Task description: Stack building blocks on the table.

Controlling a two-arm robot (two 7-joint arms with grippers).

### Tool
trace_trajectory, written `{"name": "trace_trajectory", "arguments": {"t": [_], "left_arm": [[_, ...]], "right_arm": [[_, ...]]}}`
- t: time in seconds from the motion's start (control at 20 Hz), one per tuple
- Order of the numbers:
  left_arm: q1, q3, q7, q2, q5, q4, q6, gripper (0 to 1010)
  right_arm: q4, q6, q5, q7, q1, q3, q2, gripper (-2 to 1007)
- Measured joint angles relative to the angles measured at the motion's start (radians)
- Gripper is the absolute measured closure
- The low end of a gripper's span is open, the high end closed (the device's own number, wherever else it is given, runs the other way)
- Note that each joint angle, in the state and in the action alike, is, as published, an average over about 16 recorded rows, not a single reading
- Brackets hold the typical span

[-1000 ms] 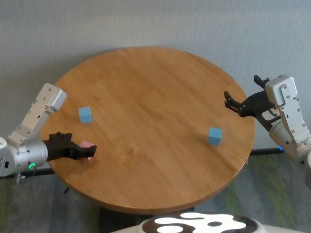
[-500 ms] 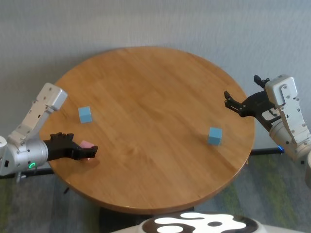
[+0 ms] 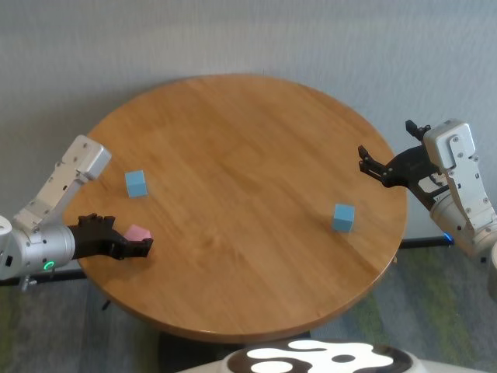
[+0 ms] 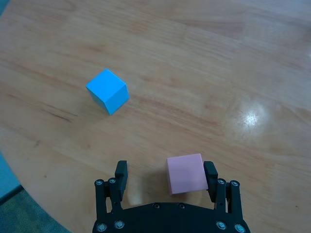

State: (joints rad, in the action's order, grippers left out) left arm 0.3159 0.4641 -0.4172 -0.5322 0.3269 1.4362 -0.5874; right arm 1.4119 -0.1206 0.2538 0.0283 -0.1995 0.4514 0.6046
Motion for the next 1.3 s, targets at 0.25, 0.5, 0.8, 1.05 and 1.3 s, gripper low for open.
{"name": "trace_trajectory", "arguments": {"t": [0.25,0.5,0.8,1.05,1.3], "left_arm": [[0.001,0.002,0.000,-0.001,-0.001,0.000,-0.002,10],[0.001,0.001,0.000,-0.001,0.001,0.000,-0.001,11],[0.000,0.001,0.000,-0.001,0.003,0.000,0.001,42],[0.000,0.000,0.001,-0.001,0.004,0.001,0.002,125],[-0.001,0.000,0.001,-0.001,0.005,0.001,0.003,259]], "right_arm": [[0.000,0.000,0.000,0.000,0.000,0.000,0.000,0],[0.000,0.000,0.000,0.000,0.000,0.000,0.000,0],[0.000,0.000,0.000,0.000,0.000,0.000,0.000,0],[0.000,0.000,0.000,0.000,0.000,0.000,0.000,0],[0.000,0.000,0.000,0.000,0.000,0.000,0.000,0]]}}
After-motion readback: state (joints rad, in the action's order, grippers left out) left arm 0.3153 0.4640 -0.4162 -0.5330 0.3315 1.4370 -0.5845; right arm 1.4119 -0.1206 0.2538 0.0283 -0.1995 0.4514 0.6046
